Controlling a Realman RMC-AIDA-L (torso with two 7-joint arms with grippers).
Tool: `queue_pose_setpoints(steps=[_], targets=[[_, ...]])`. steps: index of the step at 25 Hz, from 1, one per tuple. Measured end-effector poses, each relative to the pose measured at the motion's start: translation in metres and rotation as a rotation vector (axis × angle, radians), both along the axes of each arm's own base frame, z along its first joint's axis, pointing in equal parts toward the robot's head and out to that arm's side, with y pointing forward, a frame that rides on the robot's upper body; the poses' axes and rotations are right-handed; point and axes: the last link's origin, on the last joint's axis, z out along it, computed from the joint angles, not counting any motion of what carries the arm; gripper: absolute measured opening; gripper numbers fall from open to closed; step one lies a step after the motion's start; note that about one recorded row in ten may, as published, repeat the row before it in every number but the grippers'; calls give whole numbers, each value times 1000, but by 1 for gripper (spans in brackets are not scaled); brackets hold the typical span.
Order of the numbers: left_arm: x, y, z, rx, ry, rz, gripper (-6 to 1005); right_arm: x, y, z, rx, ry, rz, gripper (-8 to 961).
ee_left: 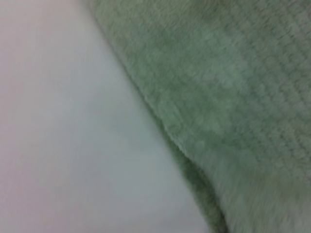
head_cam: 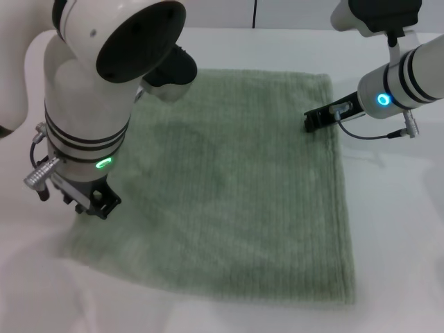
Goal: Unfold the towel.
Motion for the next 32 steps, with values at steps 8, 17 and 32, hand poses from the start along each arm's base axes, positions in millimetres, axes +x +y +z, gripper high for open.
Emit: queue_pose_setpoints(steps=[8, 17, 32], targets=[[-7, 9, 2, 36, 5, 13, 164, 0, -1, 0, -8, -2, 1, 0], [9, 75, 1, 99, -276, -278, 204, -17, 10, 17, 60, 17, 84, 0], [-26, 124, 110, 911, -578, -1295, 678, -28, -13, 133, 706, 280, 399, -1]])
